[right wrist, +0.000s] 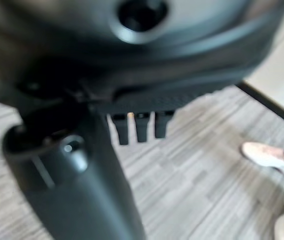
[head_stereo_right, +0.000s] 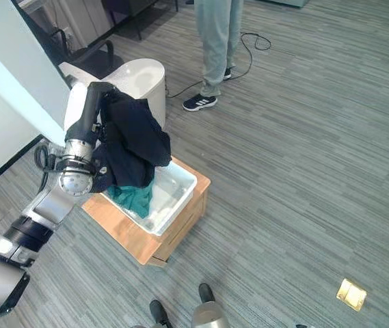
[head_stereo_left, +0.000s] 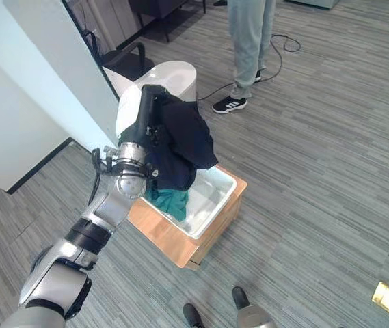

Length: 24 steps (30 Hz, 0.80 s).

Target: Pick up bed clothes into laundry basket.

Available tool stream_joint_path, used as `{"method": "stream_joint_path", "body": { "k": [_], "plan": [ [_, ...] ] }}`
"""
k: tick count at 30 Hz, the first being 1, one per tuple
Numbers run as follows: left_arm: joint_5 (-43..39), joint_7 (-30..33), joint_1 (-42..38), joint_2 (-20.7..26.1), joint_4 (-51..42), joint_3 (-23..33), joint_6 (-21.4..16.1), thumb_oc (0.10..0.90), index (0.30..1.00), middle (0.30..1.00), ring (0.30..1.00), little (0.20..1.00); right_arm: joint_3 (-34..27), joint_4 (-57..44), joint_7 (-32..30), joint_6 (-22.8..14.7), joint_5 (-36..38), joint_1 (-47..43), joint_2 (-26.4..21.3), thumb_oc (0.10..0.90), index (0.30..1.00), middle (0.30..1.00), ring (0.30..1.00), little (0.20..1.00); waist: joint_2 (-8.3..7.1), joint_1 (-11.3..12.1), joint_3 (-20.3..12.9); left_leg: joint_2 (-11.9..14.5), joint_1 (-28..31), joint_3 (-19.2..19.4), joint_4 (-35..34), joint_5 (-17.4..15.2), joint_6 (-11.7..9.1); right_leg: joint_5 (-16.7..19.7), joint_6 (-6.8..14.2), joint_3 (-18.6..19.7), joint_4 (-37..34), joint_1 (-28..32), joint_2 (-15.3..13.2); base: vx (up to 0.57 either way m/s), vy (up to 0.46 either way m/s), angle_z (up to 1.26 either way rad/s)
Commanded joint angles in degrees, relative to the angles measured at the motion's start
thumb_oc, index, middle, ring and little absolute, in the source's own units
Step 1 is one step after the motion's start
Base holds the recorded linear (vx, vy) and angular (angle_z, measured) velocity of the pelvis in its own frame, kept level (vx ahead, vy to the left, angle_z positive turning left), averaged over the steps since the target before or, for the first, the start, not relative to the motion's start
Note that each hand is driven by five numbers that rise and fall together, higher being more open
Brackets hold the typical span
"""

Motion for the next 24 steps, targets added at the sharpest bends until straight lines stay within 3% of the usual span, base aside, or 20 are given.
{"method": "stream_joint_path", "body": {
  "k": [1, 2, 3, 6, 14, 15, 16, 17, 24],
  "plan": [
    [5.9, 4.5, -13.4, -0.6, 7.6, 3.4, -0.3, 0.400, 0.300, 0.300, 0.300, 0.300, 1.0, 3.3, -1.9, 0.2, 2.3, 2.7, -3.1, 0.800, 0.900, 0.900, 0.900, 0.900, -1.67, -0.2, -4.1, 4.7, -0.4, 1.0, 0.1, -5.5, -3.8, -1.3, 6.9, 0.8, 0.4, -1.4, -3.8, -0.01, -0.002, -0.19],
    [5.9, 4.5, -13.4, -0.6, 7.7, 3.4, -0.4, 0.400, 0.300, 0.300, 0.300, 0.300, 1.0, 3.3, -1.9, 0.2, 2.3, 2.7, -3.1, 0.800, 0.900, 0.900, 0.900, 0.900, -1.67, -0.2, -4.1, 4.7, -0.4, 1.0, 0.1, -5.5, -3.8, -1.3, 6.9, 0.8, 0.4, -1.4, -3.8, -0.04, -0.005, -0.21],
    [8.7, 4.2, -14.2, -0.4, 14.9, 1.4, 1.2, 0.400, 0.300, 0.300, 0.300, 0.300, 0.9, 3.4, -2.2, -0.3, 2.9, 2.5, -3.4, 0.800, 0.900, 0.900, 0.900, 0.900, -1.73, -0.8, -3.6, 4.7, -1.0, 1.2, 0.1, -5.4, -3.8, -1.0, 7.0, 1.0, 0.6, -2.3, -3.8, -0.04, -0.002, -0.15],
    [10.6, 3.3, -14.1, -0.9, 22.7, -0.6, 2.7, 0.400, 0.300, 0.300, 0.300, 0.300, 0.9, 4.0, -2.6, -0.2, 3.4, 2.1, -3.8, 0.800, 0.900, 0.900, 0.900, 0.900, -1.84, -1.2, -2.8, 4.6, -2.3, 1.3, 0.1, -5.1, -3.7, -0.5, 7.3, 1.1, 0.6, -4.0, -3.7, -0.04, -0.001, -0.02],
    [11.9, 2.2, -13.8, -6.1, 35.9, -3.3, 3.9, 0.400, 0.300, 0.300, 0.300, 0.300, 2.7, 4.8, -3.1, -0.9, 4.5, 0.7, -3.0, 0.800, 0.900, 0.900, 0.900, 0.900, -2.66, -1.2, -1.7, 4.5, -5.8, 0.9, 0.1, -4.4, -3.7, 0.3, 7.5, 0.3, 0.7, -7.3, -3.8, -0.04, -0.006, -0.02],
    [12.1, 1.3, -13.3, -8.0, 39.5, -3.7, 4.1, 0.551, 0.526, 0.526, 0.526, 0.526, 3.3, 4.7, -3.2, -1.1, 4.6, 0.2, -2.9, 0.800, 0.900, 0.900, 0.900, 0.900, -3.04, -1.1, -1.6, 4.5, -6.0, 0.8, 0.1, -4.3, -3.7, 0.4, 7.4, 0.2, 0.7, -7.7, -3.7, -0.04, -0.019, 0.03],
    [12.0, 0.6, -12.8, -9.1, 40.7, -3.8, 3.9, 0.660, 0.691, 0.691, 0.691, 0.691, 3.7, 4.6, -3.2, -1.2, 4.6, -0.1, -2.9, 0.800, 0.900, 0.900, 0.900, 0.900, -3.27, -1.1, -1.6, 4.6, -6.2, 0.7, 0.1, -4.3, -3.7, 0.4, 7.4, 0.1, 0.7, -7.8, -3.7, -0.02, -0.014, 0.03],
    [12.0, 0.6, -12.8, -9.1, 40.7, -3.8, 3.9, 0.800, 0.900, 0.900, 0.900, 0.900, 3.7, 4.6, -3.2, -1.2, 4.6, -0.1, -2.9, 0.800, 0.900, 0.900, 0.900, 0.900, -3.25, -1.1, -1.6, 4.6, -6.2, 0.7, 0.1, -4.3, -3.7, 0.4, 7.4, 0.1, 0.7, -7.8, -3.7, -0.01, -0.008, 0.03],
    [6.5, 0.0, -9.0, -14.2, 36.9, -2.6, 0.8, 0.800, 0.900, 0.900, 0.900, 0.900, 5.2, 2.8, -2.8, -1.7, 3.8, -0.3, -2.8, 0.800, 0.900, 0.900, 0.900, 0.900, -4.43, -0.5, -1.9, 4.5, -5.3, 0.5, 0.1, -4.7, -3.7, 0.3, 7.3, -0.4, 0.6, -6.9, -3.5, 0.00, 0.000, 0.03]
  ]
}}
